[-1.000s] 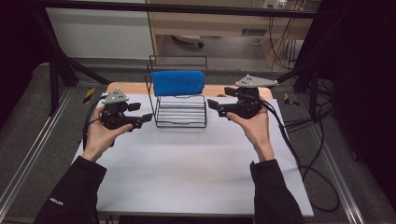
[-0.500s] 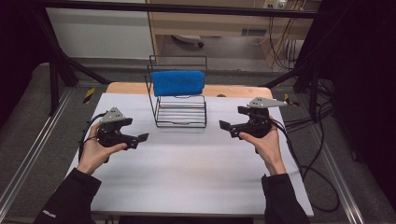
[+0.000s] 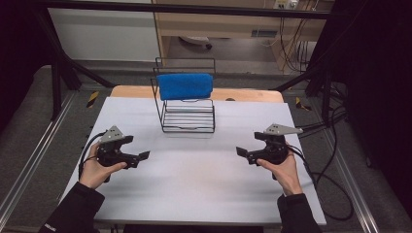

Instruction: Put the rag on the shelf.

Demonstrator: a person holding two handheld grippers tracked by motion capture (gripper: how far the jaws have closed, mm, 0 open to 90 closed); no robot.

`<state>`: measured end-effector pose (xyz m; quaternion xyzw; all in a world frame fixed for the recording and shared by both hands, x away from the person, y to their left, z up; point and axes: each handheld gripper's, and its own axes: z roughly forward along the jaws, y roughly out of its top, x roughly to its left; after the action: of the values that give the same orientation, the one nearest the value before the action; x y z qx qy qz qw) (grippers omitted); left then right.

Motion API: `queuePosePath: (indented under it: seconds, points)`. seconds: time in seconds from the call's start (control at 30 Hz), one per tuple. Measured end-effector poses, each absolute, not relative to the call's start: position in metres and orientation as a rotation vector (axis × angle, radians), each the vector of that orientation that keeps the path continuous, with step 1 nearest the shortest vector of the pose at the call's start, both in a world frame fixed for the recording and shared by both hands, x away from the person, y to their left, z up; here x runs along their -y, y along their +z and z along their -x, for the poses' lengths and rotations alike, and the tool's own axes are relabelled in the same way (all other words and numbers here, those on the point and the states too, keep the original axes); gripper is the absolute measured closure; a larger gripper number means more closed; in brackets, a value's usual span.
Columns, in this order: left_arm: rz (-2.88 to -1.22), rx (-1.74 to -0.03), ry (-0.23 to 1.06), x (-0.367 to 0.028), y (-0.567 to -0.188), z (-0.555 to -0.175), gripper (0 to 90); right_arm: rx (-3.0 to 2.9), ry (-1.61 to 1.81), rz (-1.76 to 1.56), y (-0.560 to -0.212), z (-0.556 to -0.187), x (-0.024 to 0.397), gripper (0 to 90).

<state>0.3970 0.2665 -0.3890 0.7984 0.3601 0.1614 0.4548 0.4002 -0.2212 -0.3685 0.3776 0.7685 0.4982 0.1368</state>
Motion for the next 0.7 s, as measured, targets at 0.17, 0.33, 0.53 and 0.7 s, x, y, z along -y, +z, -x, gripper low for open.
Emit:
queuePosePath:
  seconds: [0.17,0.33,0.53,0.7]
  points:
    - [-1.981,-0.896,0.387,-0.274,-0.405,-0.392,8.3,-2.237,1.428,-1.128,-0.385,-0.394,0.232,0.8]
    - [-1.997,-0.911,0.388,-0.280,-0.417,-0.386,8.3,-2.250,1.399,-1.153,-0.404,-0.386,0.241,0.7]
    - [-2.004,-0.924,0.380,-0.284,-0.428,-0.382,8.3,-2.257,1.383,-1.192,-0.421,-0.377,0.253,0.7]
    - [-2.018,-0.916,0.376,-0.284,-0.434,-0.379,8.5,-2.262,1.376,-1.226,-0.430,-0.371,0.263,0.7]
